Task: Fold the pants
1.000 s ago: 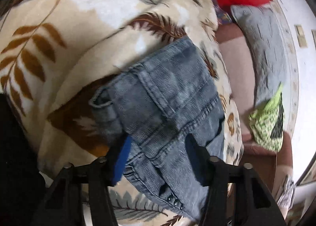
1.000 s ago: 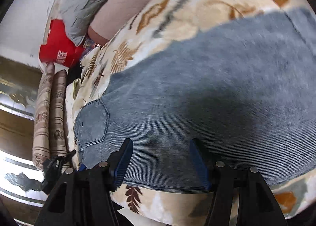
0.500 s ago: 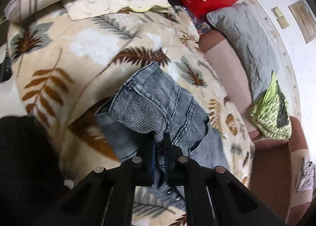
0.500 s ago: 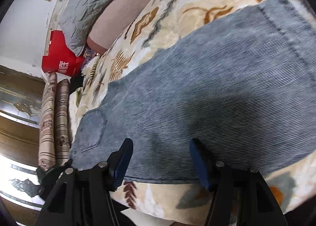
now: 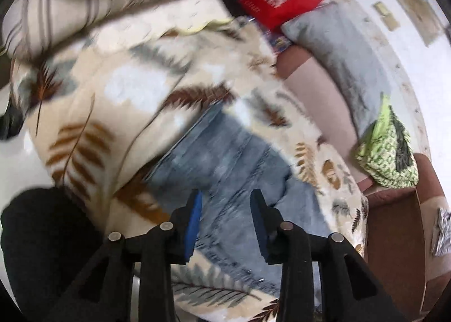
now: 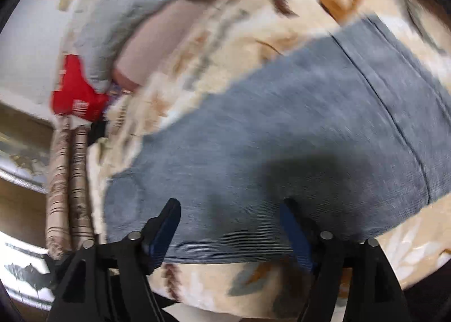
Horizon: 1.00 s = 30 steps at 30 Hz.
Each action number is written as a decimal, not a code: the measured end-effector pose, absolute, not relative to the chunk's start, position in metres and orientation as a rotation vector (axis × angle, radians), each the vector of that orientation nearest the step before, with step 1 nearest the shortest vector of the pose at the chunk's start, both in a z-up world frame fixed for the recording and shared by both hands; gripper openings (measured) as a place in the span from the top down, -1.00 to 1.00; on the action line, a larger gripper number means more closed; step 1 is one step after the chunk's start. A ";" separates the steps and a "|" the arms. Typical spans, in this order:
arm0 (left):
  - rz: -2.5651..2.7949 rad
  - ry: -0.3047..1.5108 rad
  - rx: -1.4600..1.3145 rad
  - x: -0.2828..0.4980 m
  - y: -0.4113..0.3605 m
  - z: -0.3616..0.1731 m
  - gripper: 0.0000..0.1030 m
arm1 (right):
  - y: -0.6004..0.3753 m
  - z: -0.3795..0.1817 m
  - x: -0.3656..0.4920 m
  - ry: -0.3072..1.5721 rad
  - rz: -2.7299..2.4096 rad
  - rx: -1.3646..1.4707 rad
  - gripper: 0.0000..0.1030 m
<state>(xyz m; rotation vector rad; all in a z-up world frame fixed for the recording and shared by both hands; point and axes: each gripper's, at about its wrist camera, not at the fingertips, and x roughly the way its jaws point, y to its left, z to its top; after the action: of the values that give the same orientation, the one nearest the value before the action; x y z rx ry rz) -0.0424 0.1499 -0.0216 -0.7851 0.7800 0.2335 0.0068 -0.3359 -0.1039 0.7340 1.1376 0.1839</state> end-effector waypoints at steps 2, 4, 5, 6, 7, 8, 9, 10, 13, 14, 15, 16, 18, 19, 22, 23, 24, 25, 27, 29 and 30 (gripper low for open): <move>0.202 0.759 -0.732 -0.030 0.140 -0.009 0.26 | -0.338 -0.109 0.005 1.127 0.196 0.749 -0.47; 0.178 0.751 -0.656 -0.013 0.123 0.001 0.11 | -0.338 -0.102 0.006 1.147 0.198 0.742 -0.47; 0.161 0.755 -0.635 -0.008 0.117 0.003 -0.01 | -0.340 -0.095 0.006 1.139 0.195 0.745 -0.47; 0.137 0.759 -0.613 -0.003 0.111 0.004 -0.04 | -0.343 -0.088 0.006 1.115 0.197 0.747 -0.47; 0.124 0.769 -0.579 0.004 0.105 0.001 -0.05 | -0.348 -0.080 0.004 1.080 0.200 0.743 -0.47; 0.139 0.793 -0.544 0.012 0.099 -0.007 -0.05 | -0.354 -0.074 0.003 1.053 0.191 0.737 -0.47; 0.147 0.826 -0.510 0.020 0.095 -0.020 -0.05 | -0.363 -0.074 0.002 1.043 0.161 0.738 -0.47; 0.160 0.865 -0.468 0.026 0.093 -0.034 -0.05 | -0.370 -0.079 0.001 1.049 0.126 0.745 -0.48; 0.247 1.046 -0.383 0.040 0.097 -0.095 -0.07 | -0.395 -0.110 -0.004 1.095 0.042 0.828 -0.46; 0.245 0.994 -0.349 0.033 0.095 -0.089 -0.08 | -0.399 -0.107 -0.007 1.078 0.045 0.866 -0.45; 0.249 0.997 -0.325 0.029 0.092 -0.080 -0.08 | -0.398 -0.101 -0.005 1.103 0.034 0.849 -0.46; 0.245 1.000 -0.339 0.027 0.092 -0.075 -0.07 | -0.394 -0.094 -0.002 1.120 0.022 0.807 -0.46; 0.204 0.941 -0.386 0.023 0.095 -0.053 -0.07 | -0.380 -0.074 0.006 1.090 0.042 0.741 -0.46; 0.201 0.907 -0.379 0.022 0.095 -0.044 -0.08 | -0.369 -0.064 0.014 1.082 0.073 0.720 -0.46; 0.233 0.837 -0.291 0.024 0.093 -0.032 -0.17 | -0.315 -0.038 0.044 1.079 0.223 0.638 -0.46; 0.266 0.871 -0.257 0.029 0.095 -0.041 -0.18 | -0.294 -0.034 0.057 1.085 0.280 0.619 -0.46; 0.295 0.945 -0.236 0.035 0.097 -0.057 -0.18 | -0.276 -0.033 0.066 1.094 0.334 0.616 -0.46; 0.302 1.009 -0.231 0.037 0.100 -0.073 -0.18 | -0.253 -0.034 0.078 1.108 0.413 0.623 -0.46; 0.294 1.008 -0.235 0.032 0.101 -0.091 -0.25 | -0.208 -0.041 0.101 1.133 0.523 0.633 -0.46; 0.300 0.991 -0.177 0.029 0.095 -0.090 -0.26 | -0.167 -0.060 0.129 1.189 0.605 0.701 -0.46; 0.300 0.988 -0.172 0.028 0.095 -0.091 -0.27 | -0.149 -0.071 0.145 1.223 0.637 0.736 -0.46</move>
<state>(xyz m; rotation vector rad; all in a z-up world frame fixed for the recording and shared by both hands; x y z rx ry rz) 0.0285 0.0950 -0.0912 -0.1717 0.9880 0.2997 0.1446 -0.1489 -0.0707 0.7357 1.2234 0.6370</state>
